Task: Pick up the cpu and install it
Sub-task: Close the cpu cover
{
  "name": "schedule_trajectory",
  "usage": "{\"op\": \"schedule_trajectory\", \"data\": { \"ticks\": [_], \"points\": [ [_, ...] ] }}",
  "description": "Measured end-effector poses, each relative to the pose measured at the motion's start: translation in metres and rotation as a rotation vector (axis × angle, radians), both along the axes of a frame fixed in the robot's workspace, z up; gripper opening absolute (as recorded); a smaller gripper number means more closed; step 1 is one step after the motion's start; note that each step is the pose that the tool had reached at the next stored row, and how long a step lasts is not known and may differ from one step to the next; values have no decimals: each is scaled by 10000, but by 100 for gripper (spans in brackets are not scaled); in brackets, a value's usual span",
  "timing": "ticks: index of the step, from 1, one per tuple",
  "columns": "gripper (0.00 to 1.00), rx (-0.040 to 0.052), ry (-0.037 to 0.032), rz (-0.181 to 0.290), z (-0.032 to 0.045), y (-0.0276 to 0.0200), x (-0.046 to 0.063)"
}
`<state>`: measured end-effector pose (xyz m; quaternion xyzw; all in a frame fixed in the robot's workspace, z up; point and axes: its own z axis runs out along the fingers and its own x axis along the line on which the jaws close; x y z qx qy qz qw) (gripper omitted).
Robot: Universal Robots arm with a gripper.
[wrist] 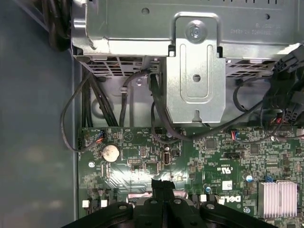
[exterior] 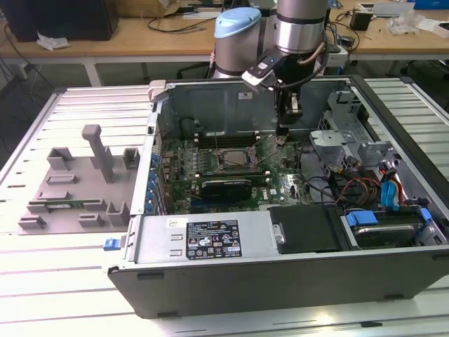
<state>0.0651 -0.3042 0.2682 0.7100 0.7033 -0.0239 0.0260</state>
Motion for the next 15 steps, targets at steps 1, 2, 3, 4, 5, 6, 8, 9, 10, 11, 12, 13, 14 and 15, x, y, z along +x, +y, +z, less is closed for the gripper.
{"op": "schedule_trajectory", "data": {
  "ticks": [1, 2, 3, 4, 5, 6, 8, 9, 10, 11, 12, 13, 14, 15],
  "points": [
    [11, 0, 0, 0, -7, 0, 8],
    [11, -2, 3, -1, -22, 0, 25],
    [11, -1, 6, -1, -31, 0, 33],
    [11, -1, 9, -1, -41, 0, 42],
    [11, -2, 17, -1, -52, 0, 52],
    [11, -2, 28, -1, -68, 0, 62],
    [11, -2, 93, 0, -139, 0, 85],
    [11, -3, 107, 1, -155, 0, 87],
    [11, -3, 121, 0, -173, 0, 89],
    [11, -2, 147, 0, -206, 0, 91],
    [11, -1, 168, -2, -248, 0, 92],
    [11, -2, 173, -2, -268, 0, 93],
    [11, -1, 173, 0, -278, 0, 93],
    [11, -4, 174, 0, -278, 0, 94]
  ]
}}
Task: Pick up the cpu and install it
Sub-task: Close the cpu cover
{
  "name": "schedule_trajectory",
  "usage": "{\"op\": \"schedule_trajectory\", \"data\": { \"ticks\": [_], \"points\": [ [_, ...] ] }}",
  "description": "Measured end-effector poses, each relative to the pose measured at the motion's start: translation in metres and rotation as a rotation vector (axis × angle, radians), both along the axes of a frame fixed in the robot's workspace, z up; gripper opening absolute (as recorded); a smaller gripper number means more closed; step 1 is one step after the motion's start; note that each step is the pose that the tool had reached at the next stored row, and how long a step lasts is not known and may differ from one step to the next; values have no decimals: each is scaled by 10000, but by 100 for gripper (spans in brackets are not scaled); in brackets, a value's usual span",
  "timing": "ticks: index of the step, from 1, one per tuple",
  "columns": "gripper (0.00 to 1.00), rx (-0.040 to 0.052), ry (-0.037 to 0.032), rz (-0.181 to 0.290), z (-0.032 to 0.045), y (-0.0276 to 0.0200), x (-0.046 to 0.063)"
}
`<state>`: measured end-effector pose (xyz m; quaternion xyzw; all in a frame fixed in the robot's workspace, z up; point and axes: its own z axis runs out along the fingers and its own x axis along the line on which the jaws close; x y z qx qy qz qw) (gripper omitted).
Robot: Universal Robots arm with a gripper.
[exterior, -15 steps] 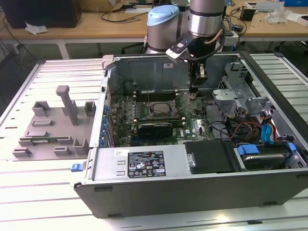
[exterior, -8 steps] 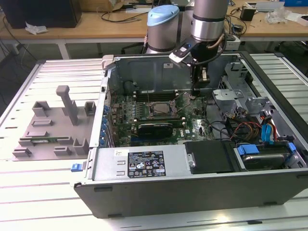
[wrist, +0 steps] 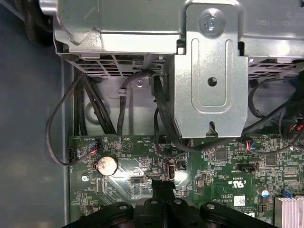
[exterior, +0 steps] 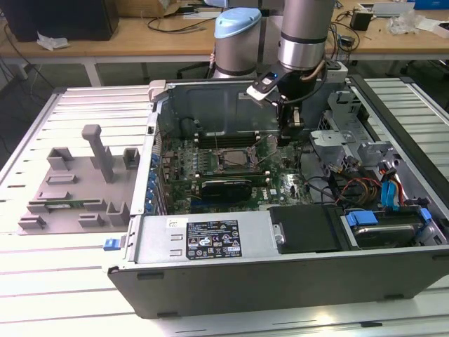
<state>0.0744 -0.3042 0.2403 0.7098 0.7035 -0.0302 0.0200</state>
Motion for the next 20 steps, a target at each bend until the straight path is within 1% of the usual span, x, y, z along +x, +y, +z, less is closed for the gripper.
{"op": "schedule_trajectory", "data": {
  "ticks": [4, 7, 13, 14, 20],
  "points": [
    [11, 2, 1, 0, -1, 0, -1],
    [11, 2, 0, 0, -1, 0, -24],
    [11, 8, 0, -1, -3, 1, -132],
    [11, 3, 0, -1, -1, 0, -174],
    [11, 2, -6, 0, -1, 2, -341]
  ]
}}
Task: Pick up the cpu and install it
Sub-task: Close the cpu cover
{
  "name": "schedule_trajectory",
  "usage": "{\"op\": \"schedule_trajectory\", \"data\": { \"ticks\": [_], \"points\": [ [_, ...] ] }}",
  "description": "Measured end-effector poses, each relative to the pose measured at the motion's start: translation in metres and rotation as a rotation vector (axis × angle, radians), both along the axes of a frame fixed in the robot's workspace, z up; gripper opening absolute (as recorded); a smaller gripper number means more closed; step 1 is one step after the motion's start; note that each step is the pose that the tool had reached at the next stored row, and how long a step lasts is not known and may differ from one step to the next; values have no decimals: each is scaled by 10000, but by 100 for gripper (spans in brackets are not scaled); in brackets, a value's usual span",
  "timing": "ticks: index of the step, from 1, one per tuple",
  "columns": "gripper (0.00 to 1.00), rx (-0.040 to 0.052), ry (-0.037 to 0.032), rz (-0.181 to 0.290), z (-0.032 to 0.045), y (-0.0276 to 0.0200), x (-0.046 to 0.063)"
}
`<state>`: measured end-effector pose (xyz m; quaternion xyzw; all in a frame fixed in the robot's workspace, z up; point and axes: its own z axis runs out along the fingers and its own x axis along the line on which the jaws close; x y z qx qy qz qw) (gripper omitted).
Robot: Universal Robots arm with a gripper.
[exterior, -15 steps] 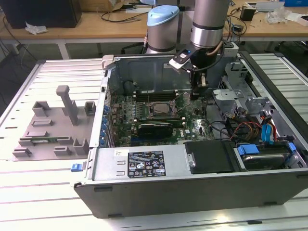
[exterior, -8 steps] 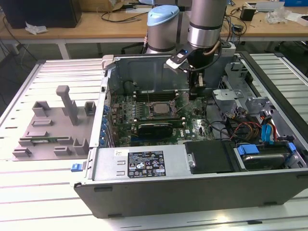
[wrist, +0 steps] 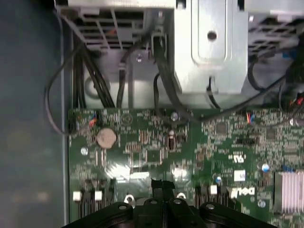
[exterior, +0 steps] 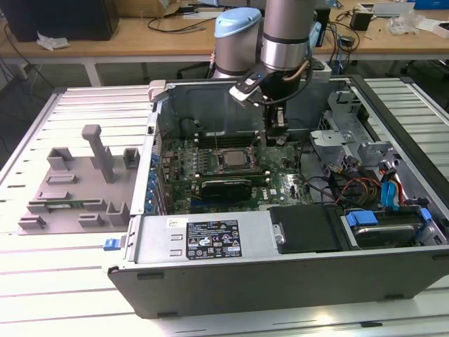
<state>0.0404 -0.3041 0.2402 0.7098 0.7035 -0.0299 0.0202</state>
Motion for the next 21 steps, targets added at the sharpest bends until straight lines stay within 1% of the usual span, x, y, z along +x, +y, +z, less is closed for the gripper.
{"op": "schedule_trajectory", "data": {
  "ticks": [7, 11, 12, 17, 18, 19, 21],
  "points": [
    [11, 0, -10, 0, 0, 2, -228],
    [11, 0, -12, 1, 0, 3, -327],
    [11, 0, -11, -1, 0, 3, -369],
    [11, 0, -11, 1, 0, 3, -375],
    [11, 3, 69, 0, -2, 4, -375],
    [11, 0, 90, -1, -1, 4, -376],
    [11, 0, 109, 0, -1, 3, -375]
  ]
}}
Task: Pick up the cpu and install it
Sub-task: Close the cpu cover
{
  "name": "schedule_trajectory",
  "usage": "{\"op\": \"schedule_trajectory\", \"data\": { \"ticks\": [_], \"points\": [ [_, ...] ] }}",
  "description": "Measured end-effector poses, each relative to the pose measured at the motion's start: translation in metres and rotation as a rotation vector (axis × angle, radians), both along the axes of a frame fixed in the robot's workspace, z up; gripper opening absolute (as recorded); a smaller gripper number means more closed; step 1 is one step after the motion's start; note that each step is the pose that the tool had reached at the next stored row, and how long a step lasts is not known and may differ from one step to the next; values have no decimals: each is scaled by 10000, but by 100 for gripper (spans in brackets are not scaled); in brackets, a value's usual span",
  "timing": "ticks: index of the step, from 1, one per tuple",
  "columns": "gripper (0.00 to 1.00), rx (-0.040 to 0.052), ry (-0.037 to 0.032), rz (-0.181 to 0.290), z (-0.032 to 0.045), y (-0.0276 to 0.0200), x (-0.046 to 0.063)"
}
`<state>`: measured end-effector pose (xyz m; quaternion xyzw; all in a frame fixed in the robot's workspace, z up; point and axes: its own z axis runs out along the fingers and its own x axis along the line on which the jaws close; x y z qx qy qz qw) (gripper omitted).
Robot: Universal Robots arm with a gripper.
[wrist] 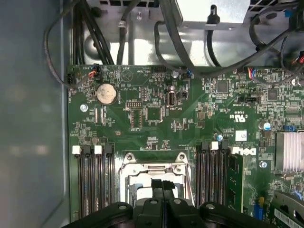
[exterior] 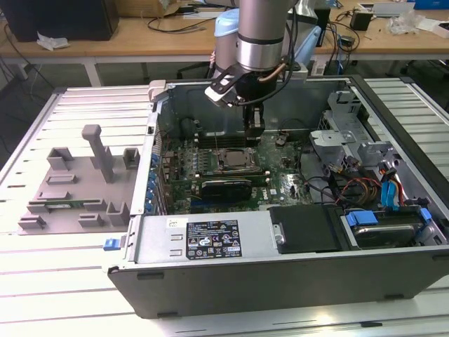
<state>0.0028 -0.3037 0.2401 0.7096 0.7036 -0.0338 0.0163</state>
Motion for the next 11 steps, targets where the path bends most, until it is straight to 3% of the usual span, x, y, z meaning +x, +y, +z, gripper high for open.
{"op": "schedule_trajectory", "data": {
  "ticks": [5, 11],
  "points": [
    [11, 0, 7, 1, -6, 0, -32],
    [11, 2, 1, 0, -12, 0, -160]
  ]
}}
